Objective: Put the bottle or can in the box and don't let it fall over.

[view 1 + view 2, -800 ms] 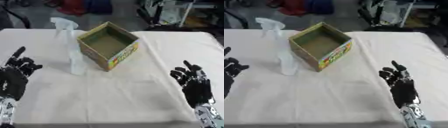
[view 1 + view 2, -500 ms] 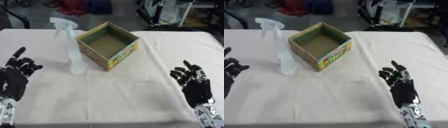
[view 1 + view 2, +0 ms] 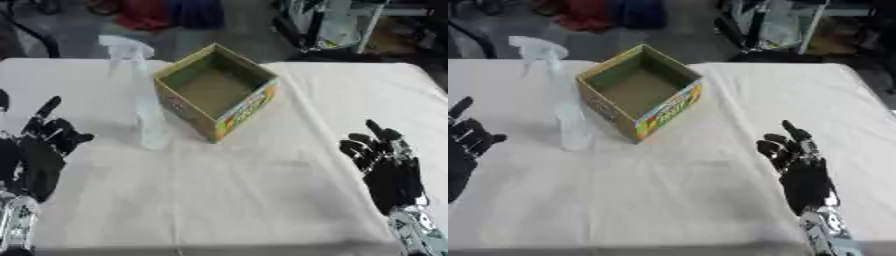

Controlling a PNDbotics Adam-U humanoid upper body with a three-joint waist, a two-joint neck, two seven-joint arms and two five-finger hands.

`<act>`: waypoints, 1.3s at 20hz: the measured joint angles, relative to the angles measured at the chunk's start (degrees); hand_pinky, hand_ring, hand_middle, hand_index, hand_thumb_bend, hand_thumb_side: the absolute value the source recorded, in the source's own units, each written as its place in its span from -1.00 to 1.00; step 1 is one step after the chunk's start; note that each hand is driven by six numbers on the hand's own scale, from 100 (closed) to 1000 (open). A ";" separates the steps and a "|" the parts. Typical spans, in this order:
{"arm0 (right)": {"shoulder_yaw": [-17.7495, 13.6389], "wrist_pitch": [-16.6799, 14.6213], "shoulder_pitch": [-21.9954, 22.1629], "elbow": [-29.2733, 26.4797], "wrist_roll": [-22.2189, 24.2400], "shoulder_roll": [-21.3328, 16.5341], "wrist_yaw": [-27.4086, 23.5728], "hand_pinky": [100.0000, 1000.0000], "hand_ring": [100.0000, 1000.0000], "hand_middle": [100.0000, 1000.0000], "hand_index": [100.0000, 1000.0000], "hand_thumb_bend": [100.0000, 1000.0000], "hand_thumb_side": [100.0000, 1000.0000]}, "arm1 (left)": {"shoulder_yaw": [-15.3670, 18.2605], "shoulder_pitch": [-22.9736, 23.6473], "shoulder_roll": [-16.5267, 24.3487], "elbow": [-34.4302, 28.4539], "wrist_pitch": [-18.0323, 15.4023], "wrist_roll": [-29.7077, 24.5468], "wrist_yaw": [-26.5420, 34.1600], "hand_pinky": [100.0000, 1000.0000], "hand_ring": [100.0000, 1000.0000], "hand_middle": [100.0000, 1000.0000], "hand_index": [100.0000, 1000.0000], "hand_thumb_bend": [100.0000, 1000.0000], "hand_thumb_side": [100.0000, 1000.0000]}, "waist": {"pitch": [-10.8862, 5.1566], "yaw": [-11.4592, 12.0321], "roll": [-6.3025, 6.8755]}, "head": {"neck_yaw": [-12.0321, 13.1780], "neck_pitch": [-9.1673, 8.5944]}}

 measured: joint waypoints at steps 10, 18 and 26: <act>0.28 0.09 -0.22 0.00 0.09 0.00 0.00 0.68 0.38 0.23 0.93 -1.00 0.52 | -3.69 -7.36 1.01 8.59 2.83 -0.01 20.17 -0.12 -0.86 -0.77 0.95 0.18 0.86 | 0.00 -1.05 0.02 | -0.72 0.00; 0.41 0.16 -0.23 0.00 0.16 0.01 0.00 0.68 0.38 0.22 0.93 -1.00 0.52 | -5.39 -13.10 0.97 11.74 2.80 2.01 26.89 -0.13 -0.86 -0.77 1.00 0.21 0.83 | 0.00 -1.76 0.02 | -0.93 0.00; 0.78 0.40 -0.25 0.00 0.40 0.03 0.00 0.68 0.37 0.22 0.93 -1.00 0.52 | -7.19 -18.78 0.25 14.31 4.14 2.95 28.49 -0.12 -0.85 -0.77 1.00 0.21 0.82 | -0.01 -2.57 -0.01 | -0.99 0.00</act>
